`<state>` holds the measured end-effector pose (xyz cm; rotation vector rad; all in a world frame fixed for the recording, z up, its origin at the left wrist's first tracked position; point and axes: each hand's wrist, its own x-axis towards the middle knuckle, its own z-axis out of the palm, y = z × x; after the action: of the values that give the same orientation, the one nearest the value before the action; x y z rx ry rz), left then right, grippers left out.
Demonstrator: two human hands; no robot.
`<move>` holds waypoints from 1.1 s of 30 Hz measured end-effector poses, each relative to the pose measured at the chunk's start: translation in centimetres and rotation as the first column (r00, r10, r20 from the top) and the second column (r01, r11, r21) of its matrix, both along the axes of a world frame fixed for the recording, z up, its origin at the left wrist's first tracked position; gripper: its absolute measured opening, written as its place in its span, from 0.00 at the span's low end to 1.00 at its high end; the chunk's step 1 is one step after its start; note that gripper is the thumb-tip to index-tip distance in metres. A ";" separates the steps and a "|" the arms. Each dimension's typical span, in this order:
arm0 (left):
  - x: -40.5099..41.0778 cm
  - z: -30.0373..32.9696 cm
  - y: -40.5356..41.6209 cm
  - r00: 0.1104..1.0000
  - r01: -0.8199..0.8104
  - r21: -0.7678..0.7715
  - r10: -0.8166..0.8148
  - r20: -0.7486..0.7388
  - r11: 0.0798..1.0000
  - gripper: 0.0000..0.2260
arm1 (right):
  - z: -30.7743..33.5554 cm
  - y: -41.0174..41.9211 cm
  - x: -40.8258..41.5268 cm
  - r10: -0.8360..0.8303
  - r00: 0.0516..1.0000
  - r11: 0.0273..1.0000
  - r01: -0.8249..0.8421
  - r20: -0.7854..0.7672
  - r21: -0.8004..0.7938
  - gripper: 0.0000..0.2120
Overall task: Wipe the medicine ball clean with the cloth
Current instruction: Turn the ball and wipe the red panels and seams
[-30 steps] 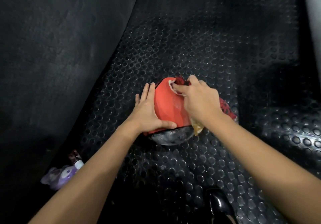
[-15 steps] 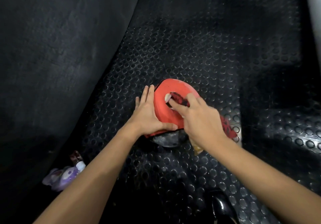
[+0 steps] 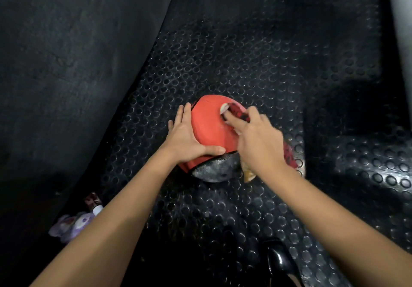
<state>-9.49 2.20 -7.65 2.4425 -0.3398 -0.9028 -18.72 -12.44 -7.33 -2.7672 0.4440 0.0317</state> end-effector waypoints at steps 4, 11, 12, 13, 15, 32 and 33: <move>-0.1 -0.1 0.2 0.999 -0.033 -0.021 0.032 -0.012 0.999 0.64 | -0.4 0.4 -1.2 0.166 0.984 0.982 -0.160 0.057 -0.098 0.25; 0.3 -0.3 -0.1 0.997 -0.070 -0.016 0.070 -0.021 0.997 0.64 | -0.5 1.5 -1.4 0.114 0.990 0.993 -0.114 0.081 -0.005 0.25; 0.1 -0.3 -0.1 0.997 -0.074 -0.020 0.073 -0.021 0.997 0.64 | -0.7 1.1 -1.7 0.149 0.985 0.989 -0.147 0.091 -0.029 0.26; 0.0 -0.3 -0.2 0.997 -0.079 -0.021 0.078 -0.020 0.997 0.64 | -0.9 0.2 -1.5 0.133 0.988 0.991 -0.131 0.073 -0.042 0.25; 0.0 -0.2 -0.4 0.995 -0.096 -0.010 0.095 -0.023 0.995 0.64 | -1.4 -1.4 -0.5 -0.046 0.999 0.999 0.046 0.022 0.003 0.23; 0.4 2.6 0.1 0.954 0.246 0.193 -0.273 0.125 0.950 0.58 | -1.7 -0.8 -0.1 -0.040 0.999 0.987 0.040 -0.001 0.157 0.27; 0.3 2.8 0.1 0.943 0.285 0.225 -0.315 0.110 0.932 0.57 | -1.7 -0.7 0.2 -0.019 1.000 0.988 0.017 0.013 0.151 0.27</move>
<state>-9.15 2.29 -4.89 2.7032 -0.7232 -0.9256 -18.50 -13.17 -9.05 -2.6132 0.4445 0.0396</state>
